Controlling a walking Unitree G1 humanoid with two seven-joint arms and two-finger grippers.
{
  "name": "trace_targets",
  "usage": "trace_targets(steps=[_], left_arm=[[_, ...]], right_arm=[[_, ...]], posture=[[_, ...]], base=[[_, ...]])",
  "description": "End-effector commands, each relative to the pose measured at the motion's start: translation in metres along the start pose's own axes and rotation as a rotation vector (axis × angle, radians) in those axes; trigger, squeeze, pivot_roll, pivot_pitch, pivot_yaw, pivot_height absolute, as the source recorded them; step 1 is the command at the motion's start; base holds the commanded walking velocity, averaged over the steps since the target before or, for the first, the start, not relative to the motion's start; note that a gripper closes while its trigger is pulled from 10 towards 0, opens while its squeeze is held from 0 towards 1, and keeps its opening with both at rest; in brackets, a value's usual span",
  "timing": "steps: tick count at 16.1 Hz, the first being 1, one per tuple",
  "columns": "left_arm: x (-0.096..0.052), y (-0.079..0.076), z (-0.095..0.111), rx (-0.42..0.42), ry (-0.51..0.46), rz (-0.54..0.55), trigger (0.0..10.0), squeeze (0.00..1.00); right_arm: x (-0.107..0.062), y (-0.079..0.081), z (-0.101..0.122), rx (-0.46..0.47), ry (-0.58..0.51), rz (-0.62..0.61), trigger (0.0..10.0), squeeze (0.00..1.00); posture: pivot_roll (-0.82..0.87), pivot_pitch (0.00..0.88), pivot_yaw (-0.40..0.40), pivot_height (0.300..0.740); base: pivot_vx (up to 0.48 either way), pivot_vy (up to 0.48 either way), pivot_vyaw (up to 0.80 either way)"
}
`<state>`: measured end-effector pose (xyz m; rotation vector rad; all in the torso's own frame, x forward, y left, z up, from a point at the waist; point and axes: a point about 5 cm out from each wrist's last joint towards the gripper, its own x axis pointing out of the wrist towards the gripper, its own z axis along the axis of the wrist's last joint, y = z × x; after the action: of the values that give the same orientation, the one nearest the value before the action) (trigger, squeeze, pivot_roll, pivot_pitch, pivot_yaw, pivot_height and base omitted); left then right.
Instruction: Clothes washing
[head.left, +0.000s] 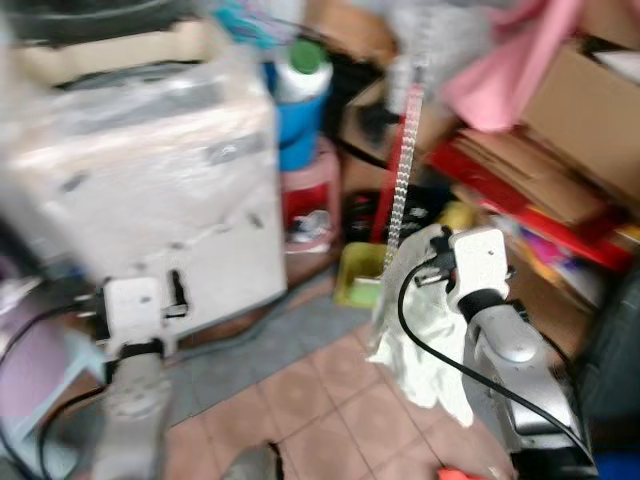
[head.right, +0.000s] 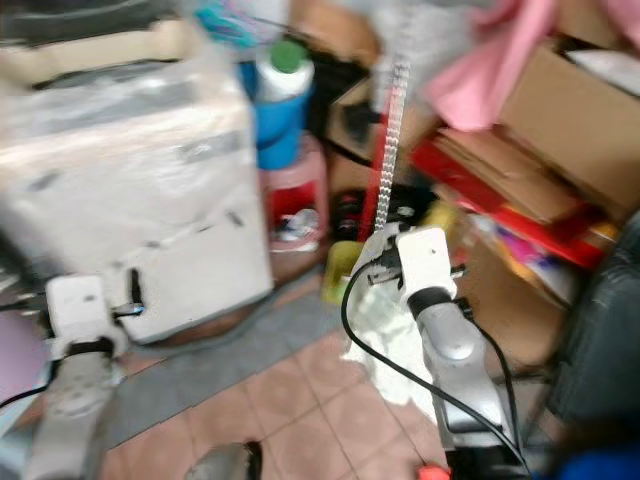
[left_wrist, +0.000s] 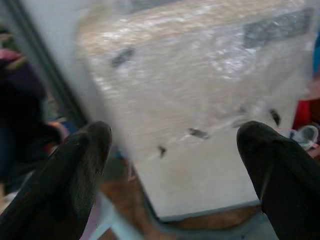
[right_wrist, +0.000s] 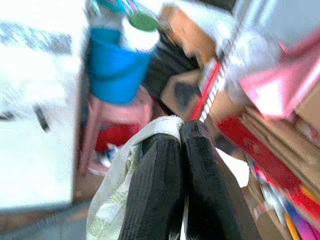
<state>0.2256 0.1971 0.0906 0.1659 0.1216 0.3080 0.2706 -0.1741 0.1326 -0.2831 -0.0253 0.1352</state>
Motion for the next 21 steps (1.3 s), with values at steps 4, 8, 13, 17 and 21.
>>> trace_targets(steps=[4,8,13,17,21], left_arm=[[-0.002,-0.010,0.004,-0.021,0.007,-0.060,10.0,0.00],[0.001,-0.013,0.001,-0.011,0.027,-0.116,10.0,0.00],[-0.008,-0.018,-0.007,-0.040,0.001,-0.261,10.0,0.00],[-0.013,-0.027,0.001,-0.051,-0.040,-0.350,10.0,0.00],[-0.012,-0.035,0.003,-0.086,-0.006,-0.353,10.0,0.00]], right_arm=[[-0.001,-0.012,0.012,-0.017,-0.033,-0.049,10.0,0.00],[0.002,-0.010,0.015,-0.011,-0.050,-0.039,10.0,0.00],[-0.010,-0.005,0.009,0.012,-0.028,-0.050,10.0,0.00],[-0.009,-0.003,0.013,0.013,-0.044,-0.004,10.0,0.00],[-0.008,-0.003,0.016,-0.001,-0.052,0.036,10.0,0.00]], posture=[[-0.02,0.008,0.048,0.740],[-0.02,0.000,0.074,0.740],[-0.04,0.000,0.067,0.740],[-0.05,0.000,0.068,0.740],[-0.05,0.009,0.063,0.740]], base=[[0.170,0.000,0.80],[0.365,0.000,0.80],[0.235,0.000,0.80],[0.000,0.000,0.80],[0.000,0.120,0.00]])
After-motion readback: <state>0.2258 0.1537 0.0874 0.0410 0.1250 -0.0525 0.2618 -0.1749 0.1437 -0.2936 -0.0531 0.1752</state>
